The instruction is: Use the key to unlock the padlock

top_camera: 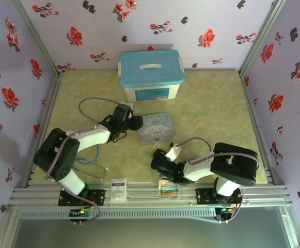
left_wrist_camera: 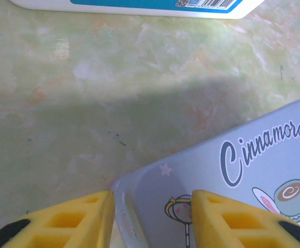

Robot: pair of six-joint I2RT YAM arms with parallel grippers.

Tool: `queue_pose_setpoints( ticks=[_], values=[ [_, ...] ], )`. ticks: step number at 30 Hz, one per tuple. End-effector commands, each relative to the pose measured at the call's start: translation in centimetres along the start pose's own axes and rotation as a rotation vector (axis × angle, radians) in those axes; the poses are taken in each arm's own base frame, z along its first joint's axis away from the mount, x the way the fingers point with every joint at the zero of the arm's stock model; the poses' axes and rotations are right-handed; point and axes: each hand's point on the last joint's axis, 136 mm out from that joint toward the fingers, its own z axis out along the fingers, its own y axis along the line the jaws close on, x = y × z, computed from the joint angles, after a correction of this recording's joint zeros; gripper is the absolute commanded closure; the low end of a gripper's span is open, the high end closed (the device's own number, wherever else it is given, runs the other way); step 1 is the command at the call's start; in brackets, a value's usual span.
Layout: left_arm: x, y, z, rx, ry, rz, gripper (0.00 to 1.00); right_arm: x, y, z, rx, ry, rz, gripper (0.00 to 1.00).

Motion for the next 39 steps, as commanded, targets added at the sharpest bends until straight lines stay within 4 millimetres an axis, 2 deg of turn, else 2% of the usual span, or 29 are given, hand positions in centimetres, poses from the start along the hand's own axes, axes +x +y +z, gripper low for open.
queue_pose_setpoints(
  ticks=[1,7,9,11,15,19,25,31,35,39],
  values=[
    [4.9,4.9,1.0,-0.157,0.146,0.009,0.59,-0.5,-0.1,0.4,-0.088,-0.025,-0.029,1.00],
    [5.2,5.2,1.4,-0.163,0.154,0.023,0.62,-0.3,0.7,1.1,-0.251,-0.054,0.056,1.00],
    [5.3,5.3,1.3,-0.165,0.156,0.031,0.63,-0.2,0.1,1.6,-0.236,-0.072,0.103,1.00],
    [5.3,5.4,1.2,-0.165,0.156,0.033,0.63,-0.4,0.8,1.6,-0.242,-0.100,0.079,1.00],
    [5.2,5.3,1.1,-0.159,0.147,0.035,0.63,-1.5,-1.1,1.6,-0.199,-0.168,0.177,1.00],
    [5.4,5.5,1.4,-0.167,0.159,0.039,0.63,-1.5,-3.0,2.0,-0.164,-0.191,0.272,1.00],
    [5.2,5.5,1.5,-0.169,0.160,0.041,0.63,-3.1,-3.3,0.8,-0.162,-0.262,0.289,1.00],
    [5.3,5.5,1.9,-0.170,0.166,0.047,0.63,-3.0,-4.1,1.4,-0.157,-0.286,0.362,1.00],
    [5.6,5.7,2.0,-0.170,0.167,0.043,0.63,-3.9,-2.9,1.5,-0.174,-0.317,0.358,1.00],
    [5.7,5.7,2.0,-0.169,0.168,0.049,0.63,-3.9,-1.9,2.1,-0.190,-0.319,0.383,1.00]
  ],
)
